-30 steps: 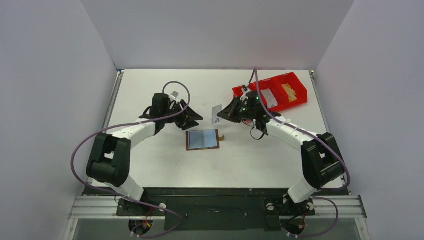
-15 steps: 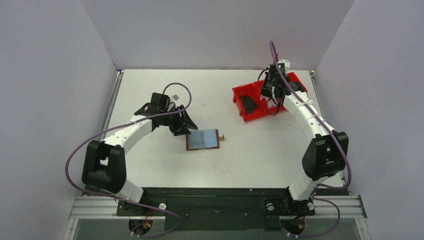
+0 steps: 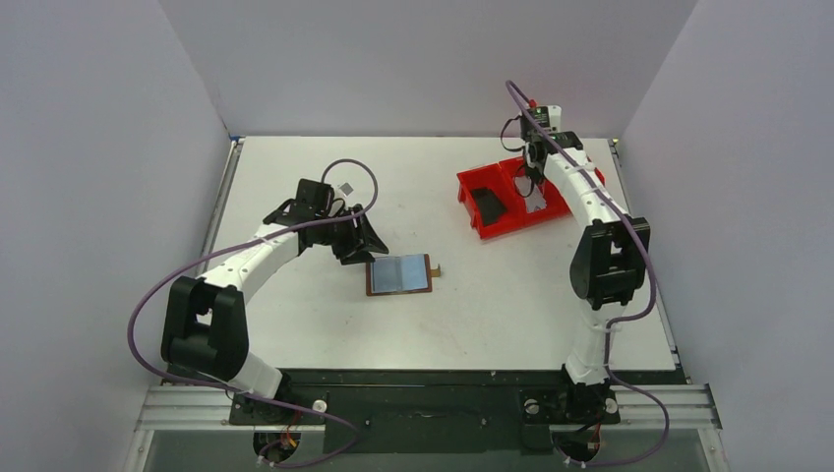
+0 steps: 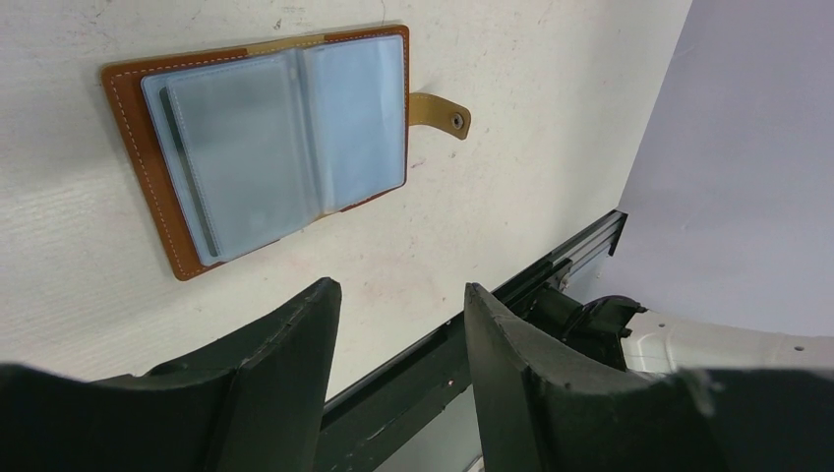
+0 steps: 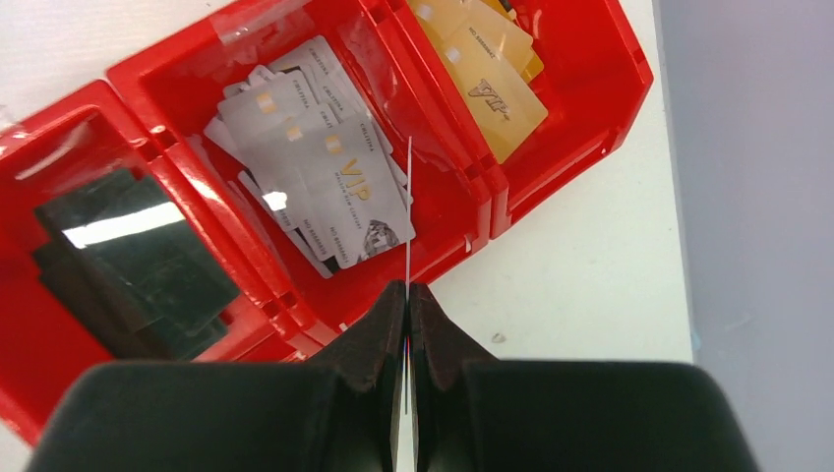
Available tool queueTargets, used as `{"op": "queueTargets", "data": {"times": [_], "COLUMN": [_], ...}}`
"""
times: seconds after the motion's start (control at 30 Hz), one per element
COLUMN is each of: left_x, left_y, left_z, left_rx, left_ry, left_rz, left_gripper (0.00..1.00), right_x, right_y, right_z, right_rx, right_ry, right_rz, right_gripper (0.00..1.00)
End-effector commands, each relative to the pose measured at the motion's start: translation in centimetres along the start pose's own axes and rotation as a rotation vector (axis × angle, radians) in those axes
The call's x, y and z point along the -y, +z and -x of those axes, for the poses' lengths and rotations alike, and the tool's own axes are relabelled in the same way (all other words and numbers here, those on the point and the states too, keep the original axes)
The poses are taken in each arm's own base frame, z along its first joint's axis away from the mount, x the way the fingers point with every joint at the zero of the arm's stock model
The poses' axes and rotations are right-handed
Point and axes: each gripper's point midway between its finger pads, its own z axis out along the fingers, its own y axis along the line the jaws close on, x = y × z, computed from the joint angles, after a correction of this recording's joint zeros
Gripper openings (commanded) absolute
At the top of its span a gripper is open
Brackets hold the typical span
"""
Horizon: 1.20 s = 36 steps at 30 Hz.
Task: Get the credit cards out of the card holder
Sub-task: Place the credit card in the storage box.
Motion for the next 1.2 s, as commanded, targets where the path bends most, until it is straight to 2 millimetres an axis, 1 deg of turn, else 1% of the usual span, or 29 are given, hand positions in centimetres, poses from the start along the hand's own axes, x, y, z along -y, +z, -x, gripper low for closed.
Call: {"op": "queueTargets", "data": {"times": [0.0,0.03,0.07,0.1,0.17,0.2,0.27,0.3,0.33,0.37,0.43,0.5,0.53,0.57,0.63,0.7,0.83,0.87,0.93,0.97,1.0,1.03,1.07,1.1,1.13,1.17], "left_x": [1.3,1.4,1.4,1.4,1.4,1.4,1.4,1.4,1.4,1.5,1.5,1.5,1.4,1.4,1.4,1.4,1.4,1.4,1.4,1.4,1.4,1.3,1.2,1.2,1.0,0.9], "left_y": [-0.6,-0.6,-0.6,-0.6,-0.5,-0.5,-0.5,-0.5,-0.5,-0.5,-0.6,-0.6,-0.5,-0.5,-0.5,-0.5,-0.6,-0.7,-0.7,-0.7,-0.8,-0.8,-0.7,-0.8,-0.8,-0.9], "left_z": [1.3,1.4,1.4,1.5,1.6,1.6,1.7,1.8,1.8,1.8,2.0,2.0,2.0,2.0,2.1,2.1,2.1,2.1,2.2,2.1,2.2,2.2,2.2,2.2,2.3,2.3], "left_rx": [0.028,0.029,0.028,0.028,0.029,0.031,0.033,0.035,0.036,0.037,0.043,0.047,0.047,0.047,0.047,0.047,0.051,0.055,0.058,0.058,0.062,0.063,0.064,0.067,0.074,0.079], "left_ry": [0.046,0.047,0.046,0.046,0.045,0.045,0.044,0.045,0.046,0.046,0.049,0.050,0.049,0.048,0.049,0.048,0.049,0.050,0.050,0.050,0.049,0.048,0.047,0.046,0.045,0.045], "left_rz": [-0.027,-0.027,-0.025,-0.025,-0.023,-0.022,-0.022,-0.022,-0.022,-0.021,-0.020,-0.016,-0.015,-0.015,-0.015,-0.014,-0.011,-0.010,-0.006,-0.006,-0.003,-0.001,0.002,0.004,0.012,0.017], "left_gripper": [0.47,0.47,0.47,0.47,0.47,0.47,0.47,0.48,0.47,0.47,0.48,0.48,0.48,0.48,0.48,0.48,0.48,0.48,0.48,0.48,0.48,0.48,0.48,0.48,0.48,0.48], "right_x": [1.1,0.9,0.7,0.6,0.3,0.3,0.2,0.2,0.2,0.1,-0.1,-0.4,-0.6,-1.0,-1.5,-2.0,-2.8,-3.0,-3.6,-4.3,-4.5,-4.6,-5.0,-5.2,-5.8,-5.8], "right_y": [0.8,0.9,1.5,1.5,2.6,2.7,3.5,3.6,3.9,4.0,4.0,3.8,3.6,3.3,2.5,1.5,-0.8,-1.7,-2.9,-3.3,-4.2,-5.3,-5.5,-6.6,-6.8,-8.0], "right_z": [0.8,1.0,0.7,1.0,0.8,1.0,0.7,0.9,0.6,0.8,0.8,1.1,1.3,1.7,2.4,3.4,4.9,5.3,5.3,5.2,5.1,5.5,4.9,5.2,4.5,4.9], "right_rx": [-0.011,-0.008,-0.022,-0.016,-0.030,-0.028,-0.046,-0.042,-0.051,-0.049,-0.050,-0.041,-0.036,-0.024,-0.005,0.018,0.058,0.071,0.070,0.066,0.068,0.088,0.078,0.093,0.081,0.103], "right_ry": [-0.099,-0.104,-0.118,-0.120,-0.149,-0.155,-0.177,-0.179,-0.190,-0.191,-0.190,-0.180,-0.172,-0.167,-0.150,-0.128,-0.053,-0.032,0.018,0.046,0.058,0.091,0.095,0.120,0.117,0.145], "right_rz": [-0.060,-0.055,-0.057,-0.058,-0.074,-0.077,-0.096,-0.103,-0.118,-0.120,-0.120,-0.109,-0.098,-0.085,-0.058,-0.032,0.038,0.062,0.118,0.160,0.179,0.199,0.208,0.234,0.246,0.265], "right_gripper": [0.00,0.00,0.00,0.00,0.00,0.00,0.00,0.00,0.02,0.04,0.12,0.26,0.30,0.36,0.43,0.46,0.48,0.48,0.48,0.48,0.48,0.48,0.48,0.49,0.49,0.49]}}
